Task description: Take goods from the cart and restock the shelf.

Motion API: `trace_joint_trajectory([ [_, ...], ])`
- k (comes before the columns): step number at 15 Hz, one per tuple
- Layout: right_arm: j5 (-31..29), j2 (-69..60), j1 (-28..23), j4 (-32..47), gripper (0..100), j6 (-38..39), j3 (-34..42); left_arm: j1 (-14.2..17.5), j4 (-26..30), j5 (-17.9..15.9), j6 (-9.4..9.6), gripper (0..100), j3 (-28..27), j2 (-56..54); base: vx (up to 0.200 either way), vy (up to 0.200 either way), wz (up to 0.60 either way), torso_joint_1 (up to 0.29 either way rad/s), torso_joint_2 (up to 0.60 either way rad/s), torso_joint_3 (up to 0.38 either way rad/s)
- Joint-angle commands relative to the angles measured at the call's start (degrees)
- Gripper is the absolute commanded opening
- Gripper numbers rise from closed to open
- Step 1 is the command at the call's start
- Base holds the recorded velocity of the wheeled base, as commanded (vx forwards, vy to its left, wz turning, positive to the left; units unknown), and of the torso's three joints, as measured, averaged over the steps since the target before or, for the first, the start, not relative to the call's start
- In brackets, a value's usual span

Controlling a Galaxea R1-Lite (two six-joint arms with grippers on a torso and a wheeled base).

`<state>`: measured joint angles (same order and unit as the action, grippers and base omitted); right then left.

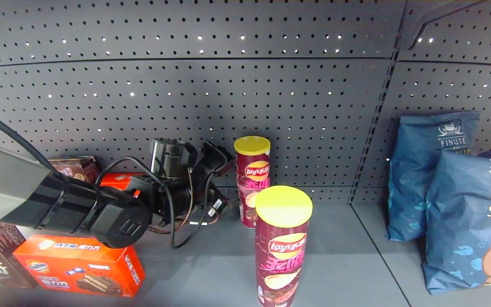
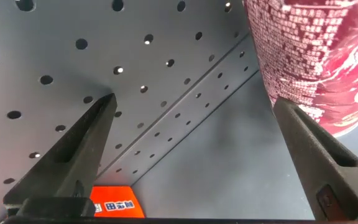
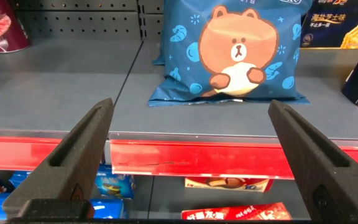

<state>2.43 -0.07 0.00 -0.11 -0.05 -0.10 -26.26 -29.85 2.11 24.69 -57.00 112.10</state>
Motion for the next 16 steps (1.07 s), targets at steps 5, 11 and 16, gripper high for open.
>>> trace_joint_trajectory([
  [5,0.0,0.1,0.0,-0.1,100,0.0,0.0,0.8,-0.1,0.0,0.1,100,0.1,0.0,0.0,0.0,0.0,0.0,0.0,0.0],
  [11,0.0,0.1,0.0,-0.1,100,0.0,0.0,-0.1,0.0,0.0,0.01,100,-0.9,1.3,0.0,0.0,0.0,0.0,0.0,0.0],
  [16,0.0,0.1,0.0,-0.1,100,0.0,0.0,-1.5,0.2,0.1,-1.31,100,-2.1,2.5,0.0,0.0,0.0,0.0,0.0,0.0],
])
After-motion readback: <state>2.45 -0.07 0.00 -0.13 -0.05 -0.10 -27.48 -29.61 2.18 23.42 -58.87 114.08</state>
